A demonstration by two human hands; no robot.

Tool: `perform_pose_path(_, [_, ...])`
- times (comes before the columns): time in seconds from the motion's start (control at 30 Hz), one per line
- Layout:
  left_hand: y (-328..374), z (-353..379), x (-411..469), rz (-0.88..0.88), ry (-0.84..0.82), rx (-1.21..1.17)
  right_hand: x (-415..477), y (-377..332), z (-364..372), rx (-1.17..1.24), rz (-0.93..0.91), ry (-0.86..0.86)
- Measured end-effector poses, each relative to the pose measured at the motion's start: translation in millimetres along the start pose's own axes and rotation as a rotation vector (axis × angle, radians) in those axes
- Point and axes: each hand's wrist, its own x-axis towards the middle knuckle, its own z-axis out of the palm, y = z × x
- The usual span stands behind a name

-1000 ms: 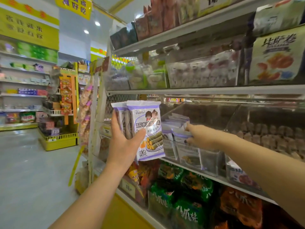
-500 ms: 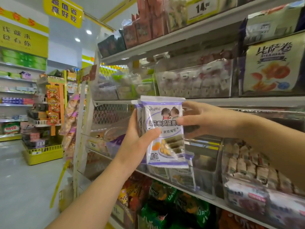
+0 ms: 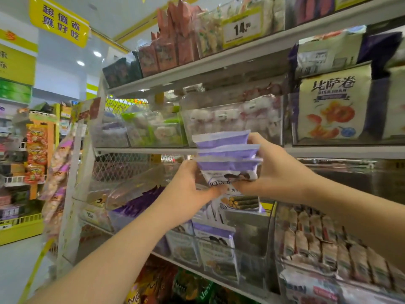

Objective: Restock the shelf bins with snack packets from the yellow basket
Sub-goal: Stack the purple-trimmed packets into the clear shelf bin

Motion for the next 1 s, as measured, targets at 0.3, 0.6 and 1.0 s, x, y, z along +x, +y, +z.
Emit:
perform_pose_path(0.3, [-46.5,17.0,6.8,-0.167,-0.073,0.336,-1.6,43.6,27.6,-0.354,0.13,-0.019])
perform_pose_path(0.6, [-92.0,-6.4,-4.8,-0.065,-0.044,0.329,32.1,86.5,44.8,-0.608,0.444,-0.035])
perform_pose_path(1.0, [-129.6,-5.5,-21.2,0.07,0.021,0.165,90.0,119.5,94.6,-0.295,0.341,-0.048])
